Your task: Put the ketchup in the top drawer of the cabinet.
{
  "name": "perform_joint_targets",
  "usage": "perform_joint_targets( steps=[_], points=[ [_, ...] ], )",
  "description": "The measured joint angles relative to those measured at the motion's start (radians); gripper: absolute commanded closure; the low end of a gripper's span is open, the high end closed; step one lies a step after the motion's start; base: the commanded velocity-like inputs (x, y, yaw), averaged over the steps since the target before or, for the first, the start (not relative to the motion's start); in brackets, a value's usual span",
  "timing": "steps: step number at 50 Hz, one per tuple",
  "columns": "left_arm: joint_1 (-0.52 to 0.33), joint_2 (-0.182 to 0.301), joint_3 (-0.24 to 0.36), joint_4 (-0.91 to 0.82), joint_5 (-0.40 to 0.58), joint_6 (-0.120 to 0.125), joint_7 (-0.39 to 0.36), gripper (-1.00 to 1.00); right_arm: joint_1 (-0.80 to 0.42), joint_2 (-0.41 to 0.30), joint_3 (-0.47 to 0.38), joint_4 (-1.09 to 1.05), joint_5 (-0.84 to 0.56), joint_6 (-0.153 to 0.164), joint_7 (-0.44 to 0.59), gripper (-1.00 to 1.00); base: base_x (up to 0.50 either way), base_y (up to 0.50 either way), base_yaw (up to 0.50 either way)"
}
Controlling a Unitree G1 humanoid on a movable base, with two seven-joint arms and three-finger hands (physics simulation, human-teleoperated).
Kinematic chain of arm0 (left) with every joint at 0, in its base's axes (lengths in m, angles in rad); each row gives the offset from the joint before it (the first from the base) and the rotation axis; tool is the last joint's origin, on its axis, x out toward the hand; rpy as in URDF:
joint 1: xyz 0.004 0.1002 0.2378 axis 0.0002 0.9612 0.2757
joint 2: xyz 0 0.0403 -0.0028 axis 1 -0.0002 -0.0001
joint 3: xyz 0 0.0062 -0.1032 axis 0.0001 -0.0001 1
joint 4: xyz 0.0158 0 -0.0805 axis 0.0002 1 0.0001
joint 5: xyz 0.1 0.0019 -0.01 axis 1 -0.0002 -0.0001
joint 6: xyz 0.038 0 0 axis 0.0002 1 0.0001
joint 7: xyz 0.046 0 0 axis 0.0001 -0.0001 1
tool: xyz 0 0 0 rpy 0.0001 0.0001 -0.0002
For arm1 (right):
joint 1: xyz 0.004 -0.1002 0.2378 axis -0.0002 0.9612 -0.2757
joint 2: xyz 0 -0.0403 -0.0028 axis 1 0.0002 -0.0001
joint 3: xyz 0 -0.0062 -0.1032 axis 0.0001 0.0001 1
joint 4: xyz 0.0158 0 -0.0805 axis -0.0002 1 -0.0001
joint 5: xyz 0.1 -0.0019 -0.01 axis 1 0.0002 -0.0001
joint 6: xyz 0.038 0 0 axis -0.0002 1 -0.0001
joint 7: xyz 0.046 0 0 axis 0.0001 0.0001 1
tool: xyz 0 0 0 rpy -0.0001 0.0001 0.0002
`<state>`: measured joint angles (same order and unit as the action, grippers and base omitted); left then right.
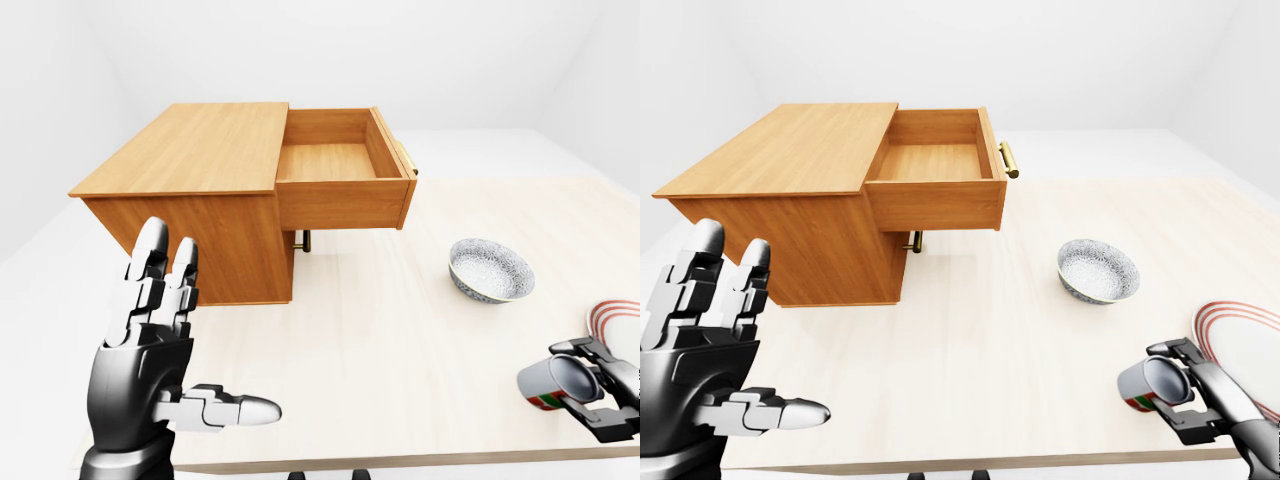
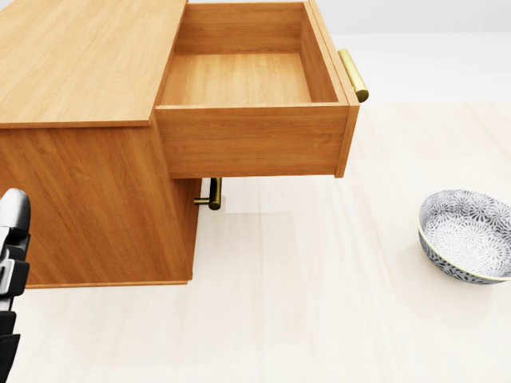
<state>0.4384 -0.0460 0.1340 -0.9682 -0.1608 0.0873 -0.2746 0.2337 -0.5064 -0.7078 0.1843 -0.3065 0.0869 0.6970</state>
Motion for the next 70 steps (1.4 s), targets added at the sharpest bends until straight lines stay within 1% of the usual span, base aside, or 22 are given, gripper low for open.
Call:
perform_joint_targets(
  steps=[8,12,17,21,28,32,37,57,63,70],
  points=[
    [-0.002,0.001,0.001,0.004,-0.001,0.000,0.001,-1.00,0.014,0.057,0.009,-0.101,-0.060,0.000,0.001,1.00,0.00,0.00,0.00],
    [-0.003,0.002,0.002,0.004,-0.002,0.000,0.001,-1.00,0.017,0.091,0.016,-0.210,-0.098,0.000,0.001,1.00,0.00,0.00,0.00],
    [-0.003,0.001,0.003,0.003,-0.003,0.000,0.000,-1.00,0.012,0.125,0.028,-0.398,-0.168,0.000,0.001,1.00,0.00,0.00,0.00],
    [-0.004,0.001,0.004,0.001,-0.003,0.000,0.000,-1.00,-0.007,0.135,0.048,-0.547,-0.247,0.000,0.001,1.00,0.00,0.00,0.00],
    [-0.005,0.000,0.009,-0.005,-0.007,0.000,-0.002,-1.00,-0.070,0.119,0.105,-0.757,-0.404,0.000,0.001,1.00,0.00,0.00,0.00],
    [-0.004,-0.001,0.011,-0.007,-0.008,0.000,-0.004,-1.00,-0.104,0.093,0.149,-0.842,-0.469,0.000,0.001,1.00,0.00,0.00,0.00],
    [-0.004,-0.002,0.013,-0.010,-0.010,0.000,-0.006,-1.00,-0.148,0.041,0.208,-0.924,-0.515,0.000,0.001,1.00,0.00,0.00,0.00],
    [0.000,-0.006,0.021,-0.019,-0.016,0.000,-0.014,-1.00,-0.237,-0.202,0.399,-1.193,-0.556,0.000,0.001,1.00,0.00,0.00,0.00],
    [0.001,-0.007,0.023,-0.022,-0.018,0.000,-0.017,-1.00,-0.261,-0.244,0.458,-1.231,-0.587,0.000,0.001,1.00,0.00,0.00,0.00],
    [0.001,-0.008,0.025,-0.024,-0.019,0.000,-0.019,-1.00,-0.278,-0.272,0.497,-1.231,-0.617,0.000,0.001,1.00,0.00,0.00,0.00]
  ],
)
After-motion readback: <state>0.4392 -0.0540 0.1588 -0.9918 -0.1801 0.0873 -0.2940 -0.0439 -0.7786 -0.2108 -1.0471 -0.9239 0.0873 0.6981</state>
